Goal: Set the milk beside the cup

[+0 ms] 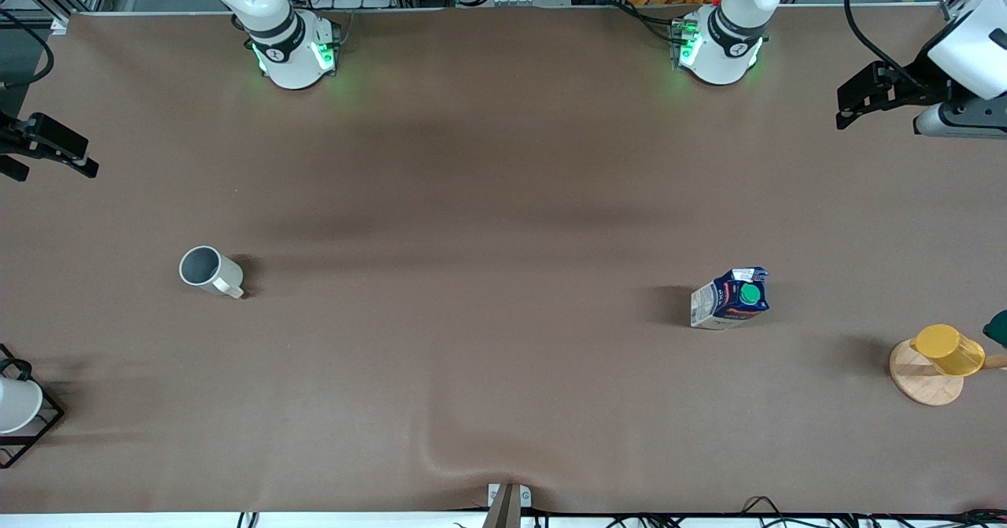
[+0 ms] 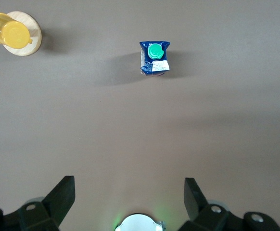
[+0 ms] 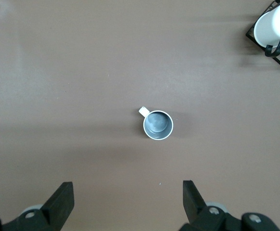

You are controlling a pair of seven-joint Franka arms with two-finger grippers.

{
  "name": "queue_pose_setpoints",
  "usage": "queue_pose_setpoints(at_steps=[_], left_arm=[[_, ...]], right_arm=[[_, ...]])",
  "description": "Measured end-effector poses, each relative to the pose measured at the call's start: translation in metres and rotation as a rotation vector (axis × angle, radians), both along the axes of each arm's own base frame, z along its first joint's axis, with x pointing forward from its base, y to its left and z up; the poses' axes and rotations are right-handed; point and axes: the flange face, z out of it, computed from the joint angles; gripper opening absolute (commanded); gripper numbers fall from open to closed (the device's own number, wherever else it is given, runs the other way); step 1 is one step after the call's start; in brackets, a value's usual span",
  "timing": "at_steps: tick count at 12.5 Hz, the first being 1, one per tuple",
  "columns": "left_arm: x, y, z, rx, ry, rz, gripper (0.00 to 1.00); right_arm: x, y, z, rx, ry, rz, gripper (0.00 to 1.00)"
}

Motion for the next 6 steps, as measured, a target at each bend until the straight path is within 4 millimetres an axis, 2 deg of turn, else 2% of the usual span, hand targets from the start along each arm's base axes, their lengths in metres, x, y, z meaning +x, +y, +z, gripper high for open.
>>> queue_pose_setpoints(at_steps=[4, 6], left_arm=[[0.0, -0.001, -0.001, 0.0, 0.002, -0.001, 1.0], [0.006, -0.005, -0.01, 0.002, 0.019, -0.008, 1.0]], right_arm=[[0.0, 0.0, 0.0, 0.0, 0.001, 0.0, 1.0], [0.0, 0.0, -0.002, 0.001, 0.008, 0.0, 1.0]])
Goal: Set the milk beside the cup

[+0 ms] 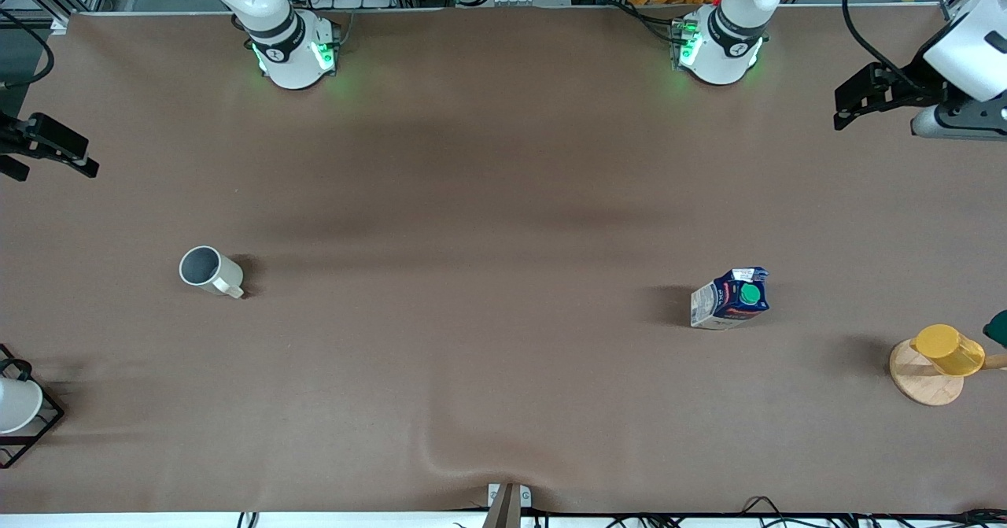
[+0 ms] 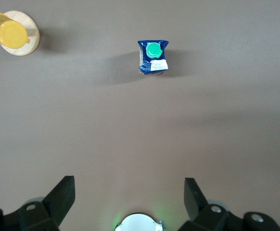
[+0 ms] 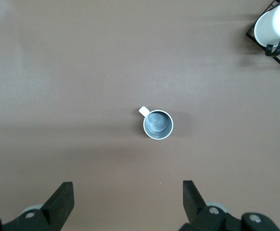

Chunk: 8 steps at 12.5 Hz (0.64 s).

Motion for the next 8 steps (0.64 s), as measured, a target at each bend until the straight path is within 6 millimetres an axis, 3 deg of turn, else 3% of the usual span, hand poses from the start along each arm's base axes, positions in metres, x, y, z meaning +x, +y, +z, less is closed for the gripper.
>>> queue_pose_setpoints(at_steps=[2, 6, 8], left_arm=[[0.022, -0.004, -0.032, 0.004, 0.044, -0.003, 1.0], [0.078, -0.01, -0.105, 0.002, 0.066, -0.001, 1.0], [0.1, -0.013, -0.143, -0.002, 0.065, -0.001, 1.0]], right_arm=[[0.009, -0.009, -0.024, 0.0, 0.05, -0.014, 1.0], [0.048, -0.069, -0.133, 0.006, 0.144, -0.029, 1.0], [0.055, -0.083, -0.183, 0.004, 0.151, -0.041, 1.0]])
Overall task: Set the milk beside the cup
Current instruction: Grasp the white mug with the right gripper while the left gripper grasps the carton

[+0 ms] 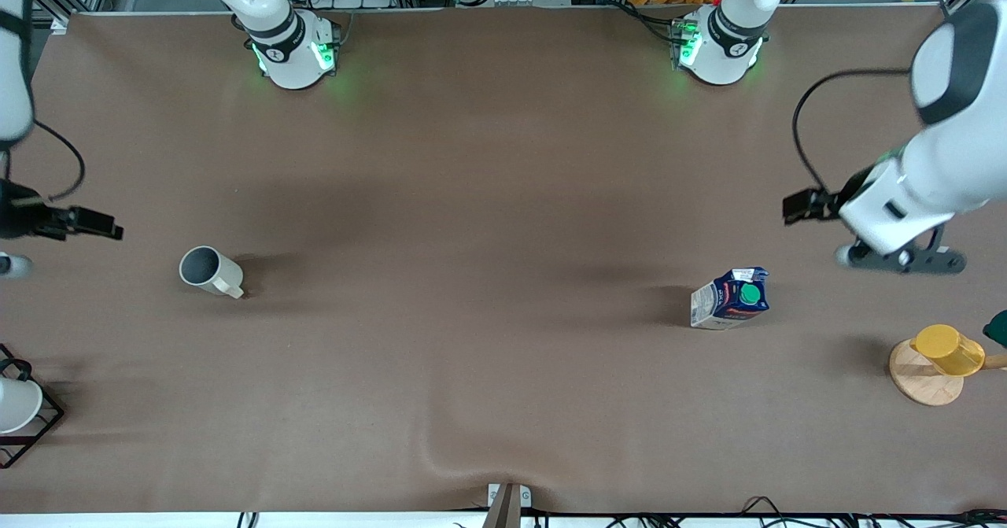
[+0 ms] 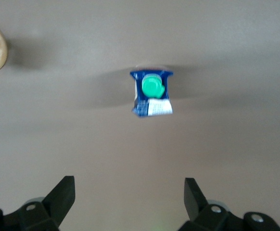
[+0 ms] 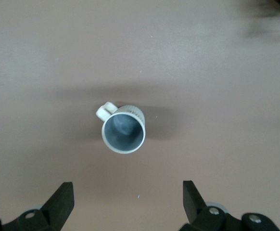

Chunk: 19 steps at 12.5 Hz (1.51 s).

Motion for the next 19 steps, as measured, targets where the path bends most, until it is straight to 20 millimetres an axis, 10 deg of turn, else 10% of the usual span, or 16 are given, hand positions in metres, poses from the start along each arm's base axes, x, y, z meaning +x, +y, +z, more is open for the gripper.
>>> queue_pose_setpoints(at_steps=[5, 10, 12, 14, 15, 17, 19], left_arm=[[0.043, -0.014, -0.118, -0.002, 0.035, -0.012, 1.0], [0.05, -0.017, -0.141, -0.002, 0.041, -0.014, 1.0], [0.048, -0.02, -0.151, 0.0, 0.056, -0.018, 1.0], [0.047, -0.022, -0.169, 0.004, 0.086, -0.022, 1.0], [0.047, -0.023, -0.178, 0.005, 0.1, -0.023, 0.93], [0.047, -0.025, -0.193, 0.007, 0.117, -0.026, 0.03], [0.047, -0.032, -0.201, 0.007, 0.115, -0.035, 0.0]], right_arm=[[-0.004, -0.004, -0.083, 0.003, -0.007, 0.09, 1.0], [-0.016, -0.012, -0.158, 0.005, 0.013, 0.108, 1.0], [-0.013, -0.01, -0.181, 0.004, 0.02, 0.113, 0.74], [-0.011, -0.01, -0.198, 0.001, 0.016, 0.115, 0.19], [-0.011, -0.01, -0.204, 0.001, 0.02, 0.115, 0.0], [-0.011, -0.009, -0.206, 0.002, 0.022, 0.116, 0.0], [-0.009, -0.002, -0.205, 0.004, 0.025, 0.125, 0.0]])
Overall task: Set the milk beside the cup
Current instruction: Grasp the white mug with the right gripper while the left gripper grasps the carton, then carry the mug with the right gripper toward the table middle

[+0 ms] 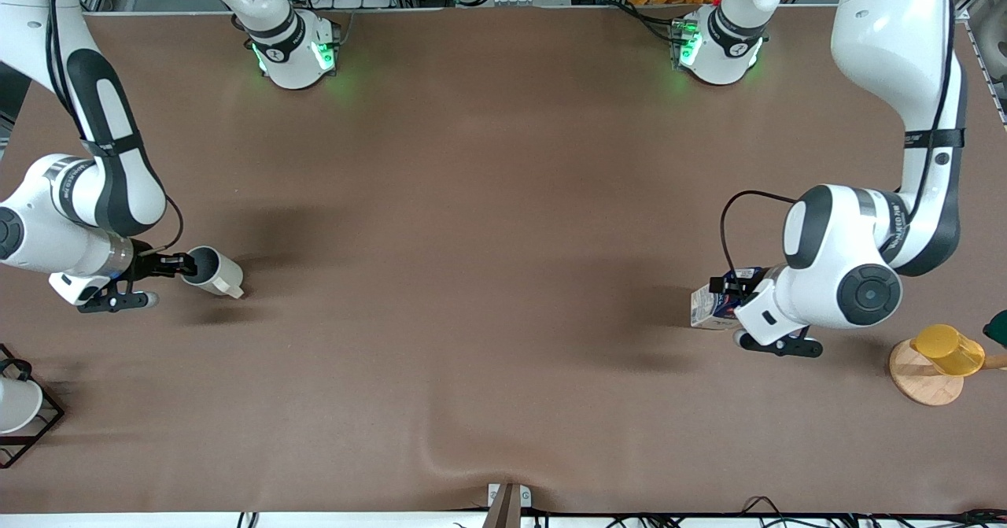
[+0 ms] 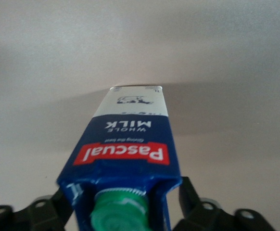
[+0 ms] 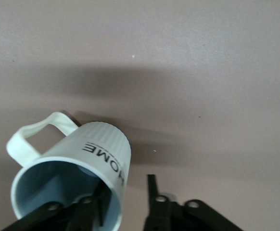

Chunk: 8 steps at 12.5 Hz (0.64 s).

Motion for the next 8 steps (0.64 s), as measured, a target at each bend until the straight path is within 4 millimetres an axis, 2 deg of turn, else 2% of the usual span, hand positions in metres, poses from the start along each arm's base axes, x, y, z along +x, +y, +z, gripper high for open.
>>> queue_pose_setpoints(at_steps=[2, 4, 6, 8], left_arm=[[0.001, -0.002, 0.001, -0.001, -0.004, -0.002, 0.0], [0.004, 0.0, 0.006, -0.002, -0.017, 0.001, 0.0], [0.007, 0.003, 0.019, -0.005, -0.04, 0.006, 0.0], [0.007, 0.002, 0.044, -0.01, -0.076, 0.012, 0.0]], right_arm=[[0.006, 0.012, 0.012, 0.008, 0.054, -0.035, 0.0], [0.021, 0.036, 0.05, 0.007, 0.131, -0.091, 0.0], [0.037, 0.084, 0.097, -0.022, 0.162, -0.157, 0.0], [0.042, 0.153, 0.138, -0.027, 0.189, -0.259, 0.0]])
